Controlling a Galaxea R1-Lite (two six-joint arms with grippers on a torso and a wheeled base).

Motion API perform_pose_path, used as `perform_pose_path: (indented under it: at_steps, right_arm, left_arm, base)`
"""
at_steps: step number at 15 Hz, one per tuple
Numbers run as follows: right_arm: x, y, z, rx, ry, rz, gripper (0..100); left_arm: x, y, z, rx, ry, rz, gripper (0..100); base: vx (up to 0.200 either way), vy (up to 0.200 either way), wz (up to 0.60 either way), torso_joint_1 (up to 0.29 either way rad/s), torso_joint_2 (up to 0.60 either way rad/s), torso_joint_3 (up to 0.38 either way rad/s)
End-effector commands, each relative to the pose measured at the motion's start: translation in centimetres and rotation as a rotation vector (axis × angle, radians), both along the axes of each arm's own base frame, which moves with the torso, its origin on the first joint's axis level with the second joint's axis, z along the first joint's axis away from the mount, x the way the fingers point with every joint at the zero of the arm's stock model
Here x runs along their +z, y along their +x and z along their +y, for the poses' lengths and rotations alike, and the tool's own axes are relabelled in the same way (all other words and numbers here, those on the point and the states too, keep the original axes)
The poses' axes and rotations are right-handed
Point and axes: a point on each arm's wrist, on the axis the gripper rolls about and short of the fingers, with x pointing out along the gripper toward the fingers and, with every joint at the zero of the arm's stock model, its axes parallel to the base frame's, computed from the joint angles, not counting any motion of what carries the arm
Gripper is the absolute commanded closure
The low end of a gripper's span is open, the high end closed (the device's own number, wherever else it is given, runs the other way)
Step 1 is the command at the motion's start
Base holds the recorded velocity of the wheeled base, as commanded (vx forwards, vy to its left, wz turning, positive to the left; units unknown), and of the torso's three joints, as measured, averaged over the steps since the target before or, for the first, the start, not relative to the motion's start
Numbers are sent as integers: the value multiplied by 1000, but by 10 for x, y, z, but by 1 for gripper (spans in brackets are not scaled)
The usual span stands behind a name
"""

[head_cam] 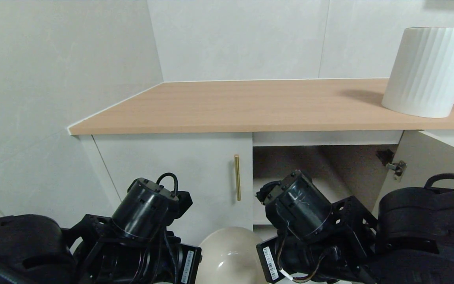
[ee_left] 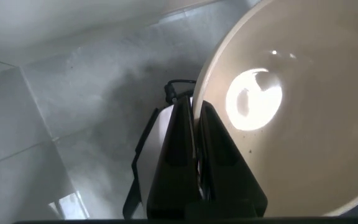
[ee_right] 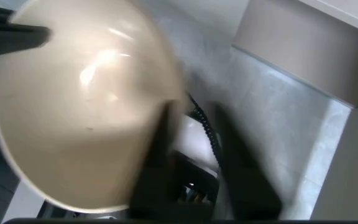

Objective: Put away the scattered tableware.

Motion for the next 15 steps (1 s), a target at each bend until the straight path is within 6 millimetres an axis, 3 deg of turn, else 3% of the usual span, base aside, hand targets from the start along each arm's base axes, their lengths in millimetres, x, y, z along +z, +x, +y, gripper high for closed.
perform_pose_path:
  at_steps: [1,10,11,15]
  right_arm:
    - [-2,0,0,-1,-8,3,100]
    - [-3,0,0,-1,-14,4,100]
    - [-3,0,0,-5,-16,0,100]
    - [-4,0,0,-10,-22,0,100]
  left_arm:
    - [0,0,0,2,4,2,100]
    - [-1,1,1,22,25,-10,100]
    - [-1,1,1,23,26,-10,0]
    - [1,1,1,28,16,-20,0]
  base:
    - [0,0,0,0,0,0]
    - [0,0,0,0,0,0]
    - [0,0,0,0,0,0]
    - [0,0,0,0,0,0]
